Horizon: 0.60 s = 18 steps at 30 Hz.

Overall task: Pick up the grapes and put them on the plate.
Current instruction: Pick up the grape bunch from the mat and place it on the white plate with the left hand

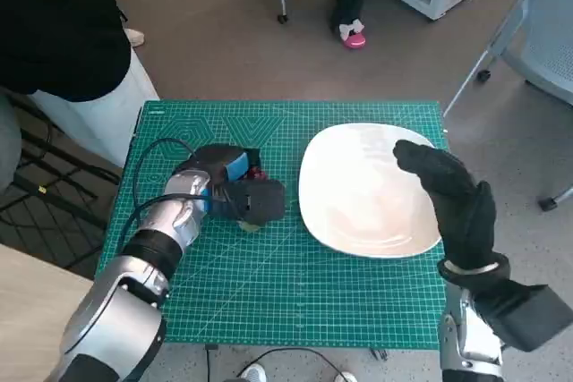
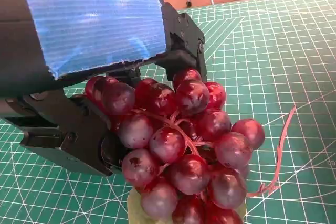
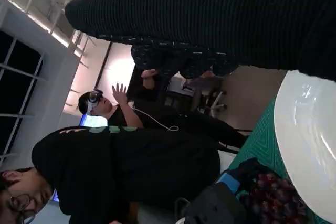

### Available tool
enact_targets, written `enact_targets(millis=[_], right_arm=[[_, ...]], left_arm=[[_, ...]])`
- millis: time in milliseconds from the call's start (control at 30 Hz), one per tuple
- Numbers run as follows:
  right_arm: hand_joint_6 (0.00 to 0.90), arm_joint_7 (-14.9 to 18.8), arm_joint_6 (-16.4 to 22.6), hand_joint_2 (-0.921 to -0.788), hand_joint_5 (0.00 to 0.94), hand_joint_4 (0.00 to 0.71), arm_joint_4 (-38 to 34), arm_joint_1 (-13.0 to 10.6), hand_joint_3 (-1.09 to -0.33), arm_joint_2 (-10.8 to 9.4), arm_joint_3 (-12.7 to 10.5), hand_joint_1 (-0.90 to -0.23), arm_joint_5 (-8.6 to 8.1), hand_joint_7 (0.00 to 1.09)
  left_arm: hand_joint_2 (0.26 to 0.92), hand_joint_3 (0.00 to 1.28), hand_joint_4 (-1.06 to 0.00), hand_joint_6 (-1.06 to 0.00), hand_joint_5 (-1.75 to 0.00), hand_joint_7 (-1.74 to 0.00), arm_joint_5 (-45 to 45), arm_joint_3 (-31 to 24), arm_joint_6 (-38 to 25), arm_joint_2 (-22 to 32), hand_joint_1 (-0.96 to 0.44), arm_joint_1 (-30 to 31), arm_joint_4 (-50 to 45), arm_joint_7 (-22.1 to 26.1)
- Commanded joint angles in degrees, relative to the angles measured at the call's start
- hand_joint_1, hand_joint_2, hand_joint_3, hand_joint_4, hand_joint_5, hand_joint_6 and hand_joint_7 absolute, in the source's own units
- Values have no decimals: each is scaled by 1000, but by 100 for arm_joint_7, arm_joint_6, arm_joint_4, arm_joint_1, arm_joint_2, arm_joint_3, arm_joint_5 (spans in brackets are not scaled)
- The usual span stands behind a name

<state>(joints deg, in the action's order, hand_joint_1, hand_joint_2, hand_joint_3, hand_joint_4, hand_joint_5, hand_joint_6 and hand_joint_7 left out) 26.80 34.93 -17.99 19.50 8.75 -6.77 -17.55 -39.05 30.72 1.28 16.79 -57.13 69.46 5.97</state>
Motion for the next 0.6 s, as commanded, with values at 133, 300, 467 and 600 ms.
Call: enact_targets(millis=[133, 300, 467, 600], right_arm=[[3, -44, -65, -921, 0, 359, -57, -24, -887, -18, 2, -624, 68, 449], [2, -41, -65, -921, 0, 359, -69, -11, -888, -17, -3, -624, 60, 450], [2, -43, -73, -921, 0, 359, -65, -2, -887, -16, -11, -625, 48, 452], [2, -48, -90, -921, 0, 359, -44, -2, -887, -26, -10, -624, 37, 453]], left_arm=[[921, 264, -499, -395, -1461, -1297, 110, -75, -36, 209, 1, 211, -259, 176], [921, 254, -498, -429, -1493, -1235, 168, -163, -150, 382, 1, 287, -807, 317], [921, 254, -482, -435, -1480, -1257, 174, -310, -402, 653, 1, 580, -1861, 577], [921, 259, -479, -414, -1436, -1323, 154, -455, -612, 894, 2, 951, -2898, 773]])
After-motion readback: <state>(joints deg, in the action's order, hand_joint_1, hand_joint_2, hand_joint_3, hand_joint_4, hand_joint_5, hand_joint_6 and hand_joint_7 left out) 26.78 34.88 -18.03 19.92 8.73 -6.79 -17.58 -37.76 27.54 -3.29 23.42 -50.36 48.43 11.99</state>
